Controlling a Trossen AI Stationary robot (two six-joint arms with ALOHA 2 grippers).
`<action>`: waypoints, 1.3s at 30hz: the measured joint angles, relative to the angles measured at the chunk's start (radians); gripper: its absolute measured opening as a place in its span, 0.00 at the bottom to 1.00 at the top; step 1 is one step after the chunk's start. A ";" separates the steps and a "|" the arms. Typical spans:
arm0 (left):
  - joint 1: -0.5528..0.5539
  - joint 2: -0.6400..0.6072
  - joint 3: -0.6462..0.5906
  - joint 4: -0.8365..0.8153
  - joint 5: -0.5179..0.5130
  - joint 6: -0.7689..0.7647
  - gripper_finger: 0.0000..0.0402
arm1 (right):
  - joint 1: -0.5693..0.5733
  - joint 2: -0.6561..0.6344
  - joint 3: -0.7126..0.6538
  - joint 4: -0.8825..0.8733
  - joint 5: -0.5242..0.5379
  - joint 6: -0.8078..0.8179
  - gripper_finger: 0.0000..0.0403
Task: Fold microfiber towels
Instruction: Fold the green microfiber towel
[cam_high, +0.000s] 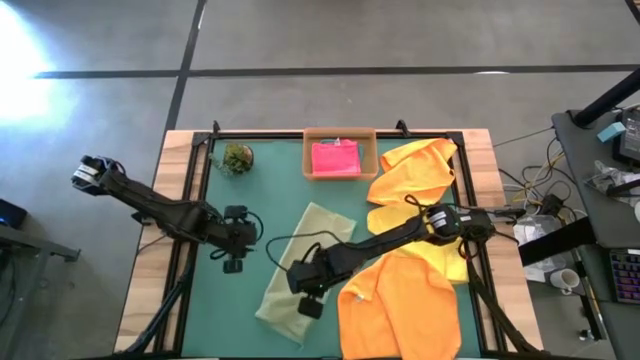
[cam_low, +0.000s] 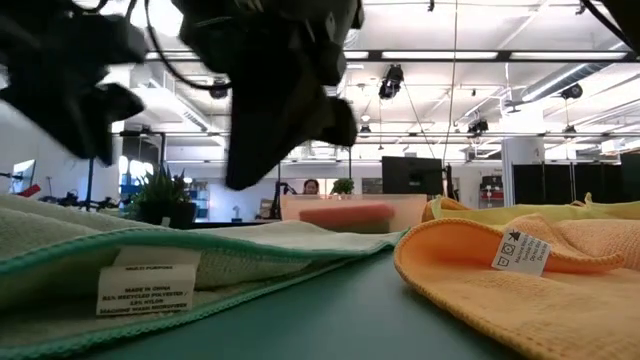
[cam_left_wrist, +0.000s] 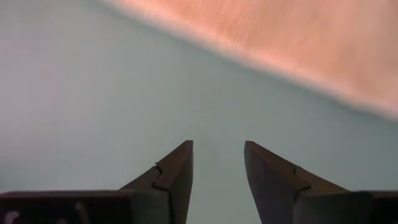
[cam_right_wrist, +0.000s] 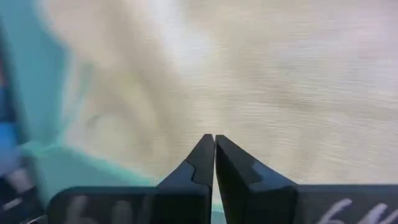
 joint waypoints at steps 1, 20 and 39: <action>0.000 0.002 -0.006 0.064 -0.003 0.034 0.32 | -0.004 -0.012 0.000 -0.030 0.044 0.010 0.02; 0.138 0.258 -0.052 0.628 0.008 0.338 0.32 | -0.107 -0.094 -0.161 -0.316 0.290 0.273 0.02; 0.331 0.594 0.047 0.801 0.054 0.385 0.32 | -0.232 -0.218 -0.510 0.037 0.099 0.170 0.02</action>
